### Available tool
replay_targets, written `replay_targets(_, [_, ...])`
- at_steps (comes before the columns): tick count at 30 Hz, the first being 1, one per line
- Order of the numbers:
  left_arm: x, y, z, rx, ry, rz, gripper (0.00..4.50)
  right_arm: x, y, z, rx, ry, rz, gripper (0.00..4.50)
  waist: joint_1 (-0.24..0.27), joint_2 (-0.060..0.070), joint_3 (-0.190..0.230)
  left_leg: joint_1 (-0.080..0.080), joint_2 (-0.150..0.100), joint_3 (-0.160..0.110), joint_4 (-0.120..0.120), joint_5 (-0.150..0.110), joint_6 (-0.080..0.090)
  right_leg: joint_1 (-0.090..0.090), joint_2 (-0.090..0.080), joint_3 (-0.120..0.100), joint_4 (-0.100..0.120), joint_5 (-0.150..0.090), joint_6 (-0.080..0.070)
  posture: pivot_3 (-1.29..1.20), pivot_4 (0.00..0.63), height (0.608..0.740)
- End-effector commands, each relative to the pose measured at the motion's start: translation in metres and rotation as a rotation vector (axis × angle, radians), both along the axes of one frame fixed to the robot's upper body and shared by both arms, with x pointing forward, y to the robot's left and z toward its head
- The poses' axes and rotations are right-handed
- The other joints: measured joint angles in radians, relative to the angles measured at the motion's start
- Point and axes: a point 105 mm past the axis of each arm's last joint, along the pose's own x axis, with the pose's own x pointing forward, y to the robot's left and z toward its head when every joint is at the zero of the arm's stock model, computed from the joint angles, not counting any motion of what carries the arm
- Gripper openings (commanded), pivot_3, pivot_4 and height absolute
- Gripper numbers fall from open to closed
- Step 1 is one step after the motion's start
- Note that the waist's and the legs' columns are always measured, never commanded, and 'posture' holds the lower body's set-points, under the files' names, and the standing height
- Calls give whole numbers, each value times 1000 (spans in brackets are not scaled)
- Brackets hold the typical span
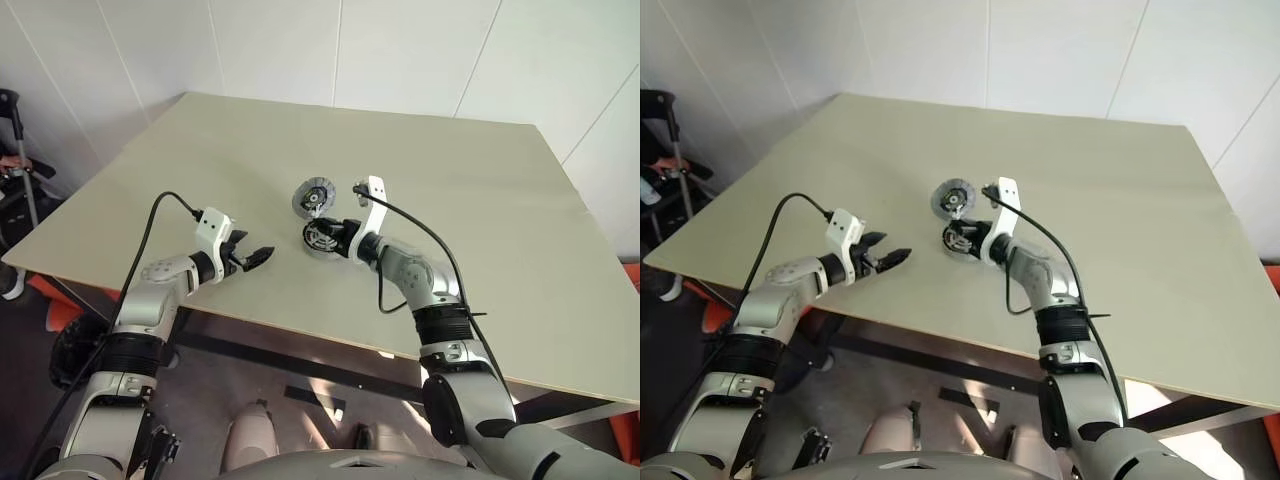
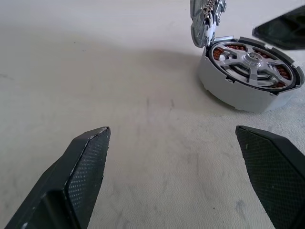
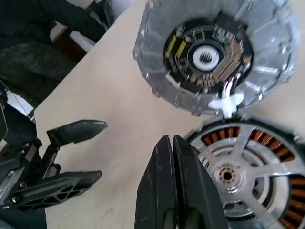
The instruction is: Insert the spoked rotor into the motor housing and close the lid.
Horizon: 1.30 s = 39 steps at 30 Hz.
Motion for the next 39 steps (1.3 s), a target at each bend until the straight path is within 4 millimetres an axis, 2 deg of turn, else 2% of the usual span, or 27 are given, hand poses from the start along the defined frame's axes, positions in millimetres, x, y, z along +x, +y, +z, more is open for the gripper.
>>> replay_targets(1, [4,2,20,-8,-65,2,4475,4,0,-4,-5,6,-26,17,0,0,0,0,0,0,0,0,0,0,0,0,0,0,0,0,0,740])
replay_targets(5, [5,3,20,-4,-66,5,4475,13,-8,-9,-36,18,-74,17,-1,0,0,1,0,0,0,0,0,0,0,0,1,0,0,0,0,740])
replay_targets(8, [6,3,21,-3,-69,7,4475,15,-12,-2,-24,-1,-79,17,1,0,0,1,0,0,0,0,-1,1,0,0,1,0,0,0,0,740])
replay_targets(14, [6,2,21,-14,-66,8,4475,12,-17,28,9,-93,-29,17,3,0,0,0,0,0,0,0,-1,1,0,0,0,0,0,0,0,740])
replay_targets(21, [7,-6,34,-112,-6,-15,4475,15,-45,47,-303,-319,42,17,3,0,0,0,0,-1,0,0,-1,1,0,0,0,0,0,0,0,740])
replay_targets(25, [6,-9,50,-180,33,-59,4475,17,-61,42,-573,-457,122,17,2,0,0,0,0,0,1,0,-1,0,0,0,0,0,0,0,0,740])
replay_targets(27, [5,-7,52,-177,58,-72,4475,15,-68,41,-657,-515,190,17,2,0,0,0,0,0,1,0,-1,0,0,0,0,0,0,0,0,740])
replay_targets(32, [1,1,50,-140,88,-90,4475,13,-77,50,-766,-640,297,17,-1,0,0,-1,0,0,1,0,1,0,0,0,0,0,0,0,0,740])
replay_targets(35, [2,3,49,-125,87,-87,4475,23,-85,51,-845,-683,277,17,-2,0,0,-1,0,0,3,-1,2,0,0,0,0,0,0,0,0,740])
replay_targets(39, [1,0,46,-121,83,-87,4475,40,-90,40,-862,-640,208,17,-3,0,0,-1,0,0,6,-3,5,1,0,0,1,0,-1,0,0,740])
